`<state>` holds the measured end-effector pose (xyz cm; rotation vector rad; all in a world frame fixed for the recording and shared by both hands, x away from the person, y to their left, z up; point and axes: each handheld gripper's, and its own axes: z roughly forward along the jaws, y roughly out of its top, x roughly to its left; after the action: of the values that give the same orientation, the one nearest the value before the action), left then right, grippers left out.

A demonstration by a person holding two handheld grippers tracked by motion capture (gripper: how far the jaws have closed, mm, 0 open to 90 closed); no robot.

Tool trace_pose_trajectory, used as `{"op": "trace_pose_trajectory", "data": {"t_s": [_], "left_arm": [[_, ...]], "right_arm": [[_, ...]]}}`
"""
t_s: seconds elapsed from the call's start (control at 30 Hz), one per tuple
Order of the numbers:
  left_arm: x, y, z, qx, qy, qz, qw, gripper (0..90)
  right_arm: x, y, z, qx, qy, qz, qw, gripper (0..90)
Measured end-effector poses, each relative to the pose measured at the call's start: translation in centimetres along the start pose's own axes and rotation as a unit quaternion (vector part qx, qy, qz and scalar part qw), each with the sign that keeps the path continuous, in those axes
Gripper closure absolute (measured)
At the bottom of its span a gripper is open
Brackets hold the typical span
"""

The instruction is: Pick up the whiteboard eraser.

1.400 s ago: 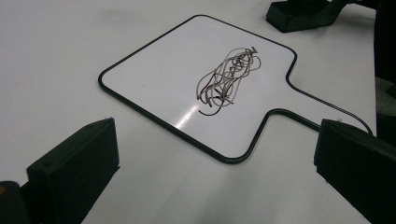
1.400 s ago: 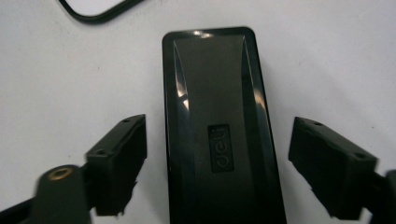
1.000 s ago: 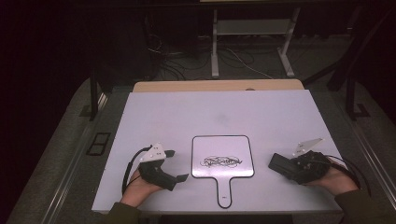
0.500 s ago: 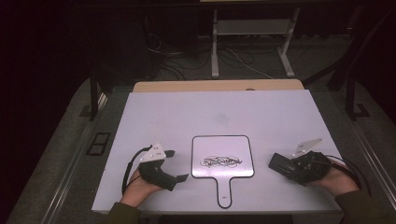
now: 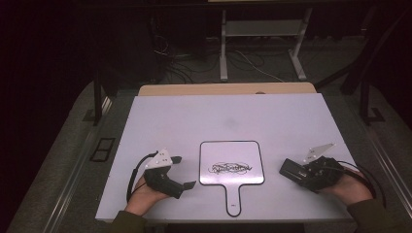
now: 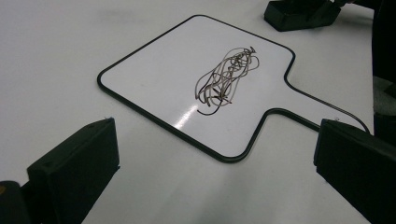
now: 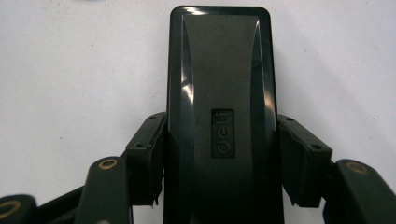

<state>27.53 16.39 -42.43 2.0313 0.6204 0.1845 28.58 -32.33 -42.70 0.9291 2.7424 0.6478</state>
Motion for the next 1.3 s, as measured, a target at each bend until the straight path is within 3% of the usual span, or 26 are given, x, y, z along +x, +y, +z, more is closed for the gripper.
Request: {"op": "trace_pose_trajectory", "data": {"t_s": [0.43,0.87,0.97,1.3], "left_arm": [[0.0,0.0,0.0,-0.001,-0.001,-0.001,1.0,0.0],[-0.1,0.0,0.2,-0.001,-0.003,-0.002,1.0,0.0],[-0.1,0.0,0.2,-0.002,-0.003,-0.002,1.0,0.0],[-0.2,0.0,0.2,-0.003,-0.002,-0.002,1.0,0.0]], "right_arm": [[-0.2,0.5,-0.8,-0.027,-0.007,0.013,0.9995,38.7],[-0.6,2.1,-1.6,-0.071,0.025,0.036,0.9965,38.6],[-0.6,2.5,-1.6,-0.071,0.033,0.036,0.9962,38.7],[-0.6,5.3,-1.7,-0.082,0.032,0.022,0.9959,38.7]]}}
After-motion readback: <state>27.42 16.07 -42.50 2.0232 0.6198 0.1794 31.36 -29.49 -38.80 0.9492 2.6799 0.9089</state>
